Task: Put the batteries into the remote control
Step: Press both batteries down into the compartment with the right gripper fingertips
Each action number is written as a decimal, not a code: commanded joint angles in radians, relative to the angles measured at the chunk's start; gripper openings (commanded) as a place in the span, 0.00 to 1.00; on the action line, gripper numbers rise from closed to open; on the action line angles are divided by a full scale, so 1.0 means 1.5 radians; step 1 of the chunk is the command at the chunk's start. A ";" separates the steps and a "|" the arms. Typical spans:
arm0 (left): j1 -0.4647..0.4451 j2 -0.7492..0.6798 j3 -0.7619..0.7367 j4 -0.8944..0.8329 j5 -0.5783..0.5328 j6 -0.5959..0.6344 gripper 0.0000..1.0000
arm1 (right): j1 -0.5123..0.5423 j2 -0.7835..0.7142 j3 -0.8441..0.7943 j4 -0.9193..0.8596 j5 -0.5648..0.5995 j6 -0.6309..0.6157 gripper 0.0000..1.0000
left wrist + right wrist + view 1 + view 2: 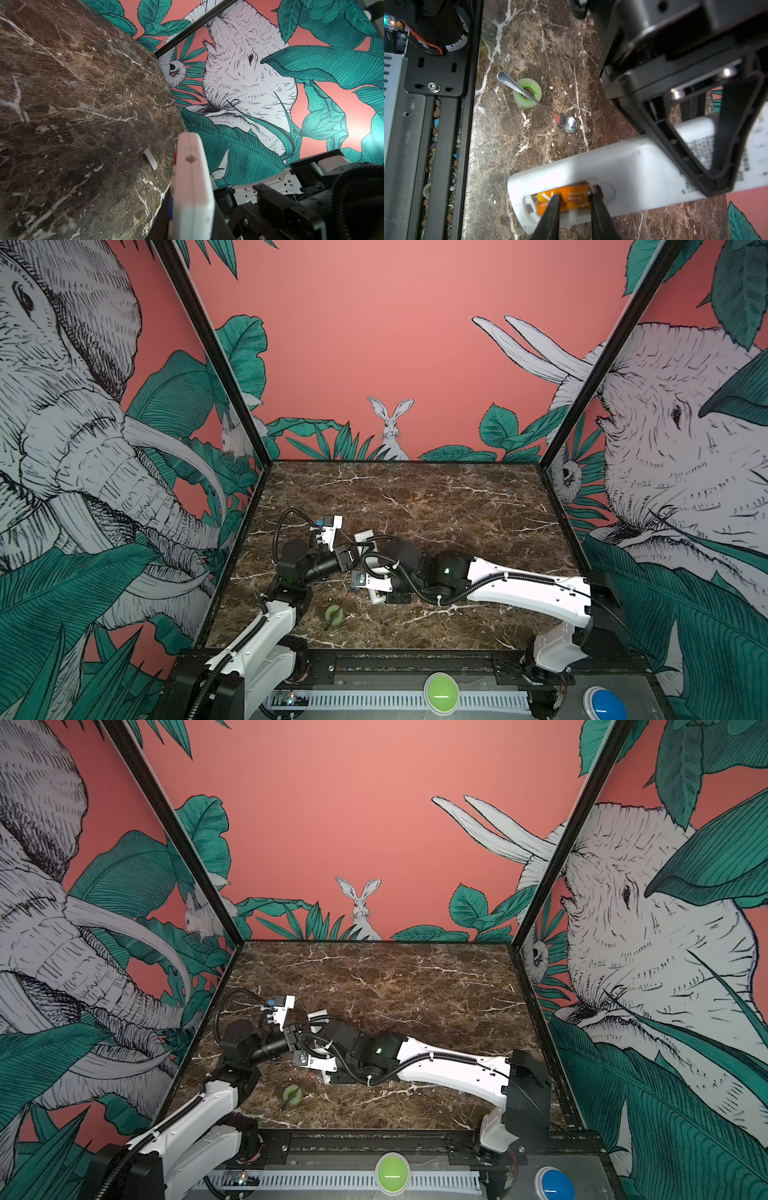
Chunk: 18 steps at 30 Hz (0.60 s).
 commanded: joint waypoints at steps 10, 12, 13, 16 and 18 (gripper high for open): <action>-0.002 -0.009 0.003 0.046 0.012 -0.015 0.00 | 0.006 0.015 0.026 -0.012 -0.002 -0.015 0.18; -0.002 -0.010 0.002 0.048 0.012 -0.017 0.00 | 0.006 0.034 0.026 -0.014 -0.001 -0.017 0.17; -0.002 -0.009 0.002 0.048 0.012 -0.018 0.00 | 0.006 0.036 0.027 -0.015 -0.001 -0.018 0.17; -0.002 -0.010 0.002 0.050 0.012 -0.017 0.00 | 0.006 0.045 0.031 -0.021 -0.004 -0.021 0.15; -0.001 -0.009 0.002 0.049 0.011 -0.018 0.00 | 0.005 0.051 0.032 -0.025 -0.008 -0.021 0.14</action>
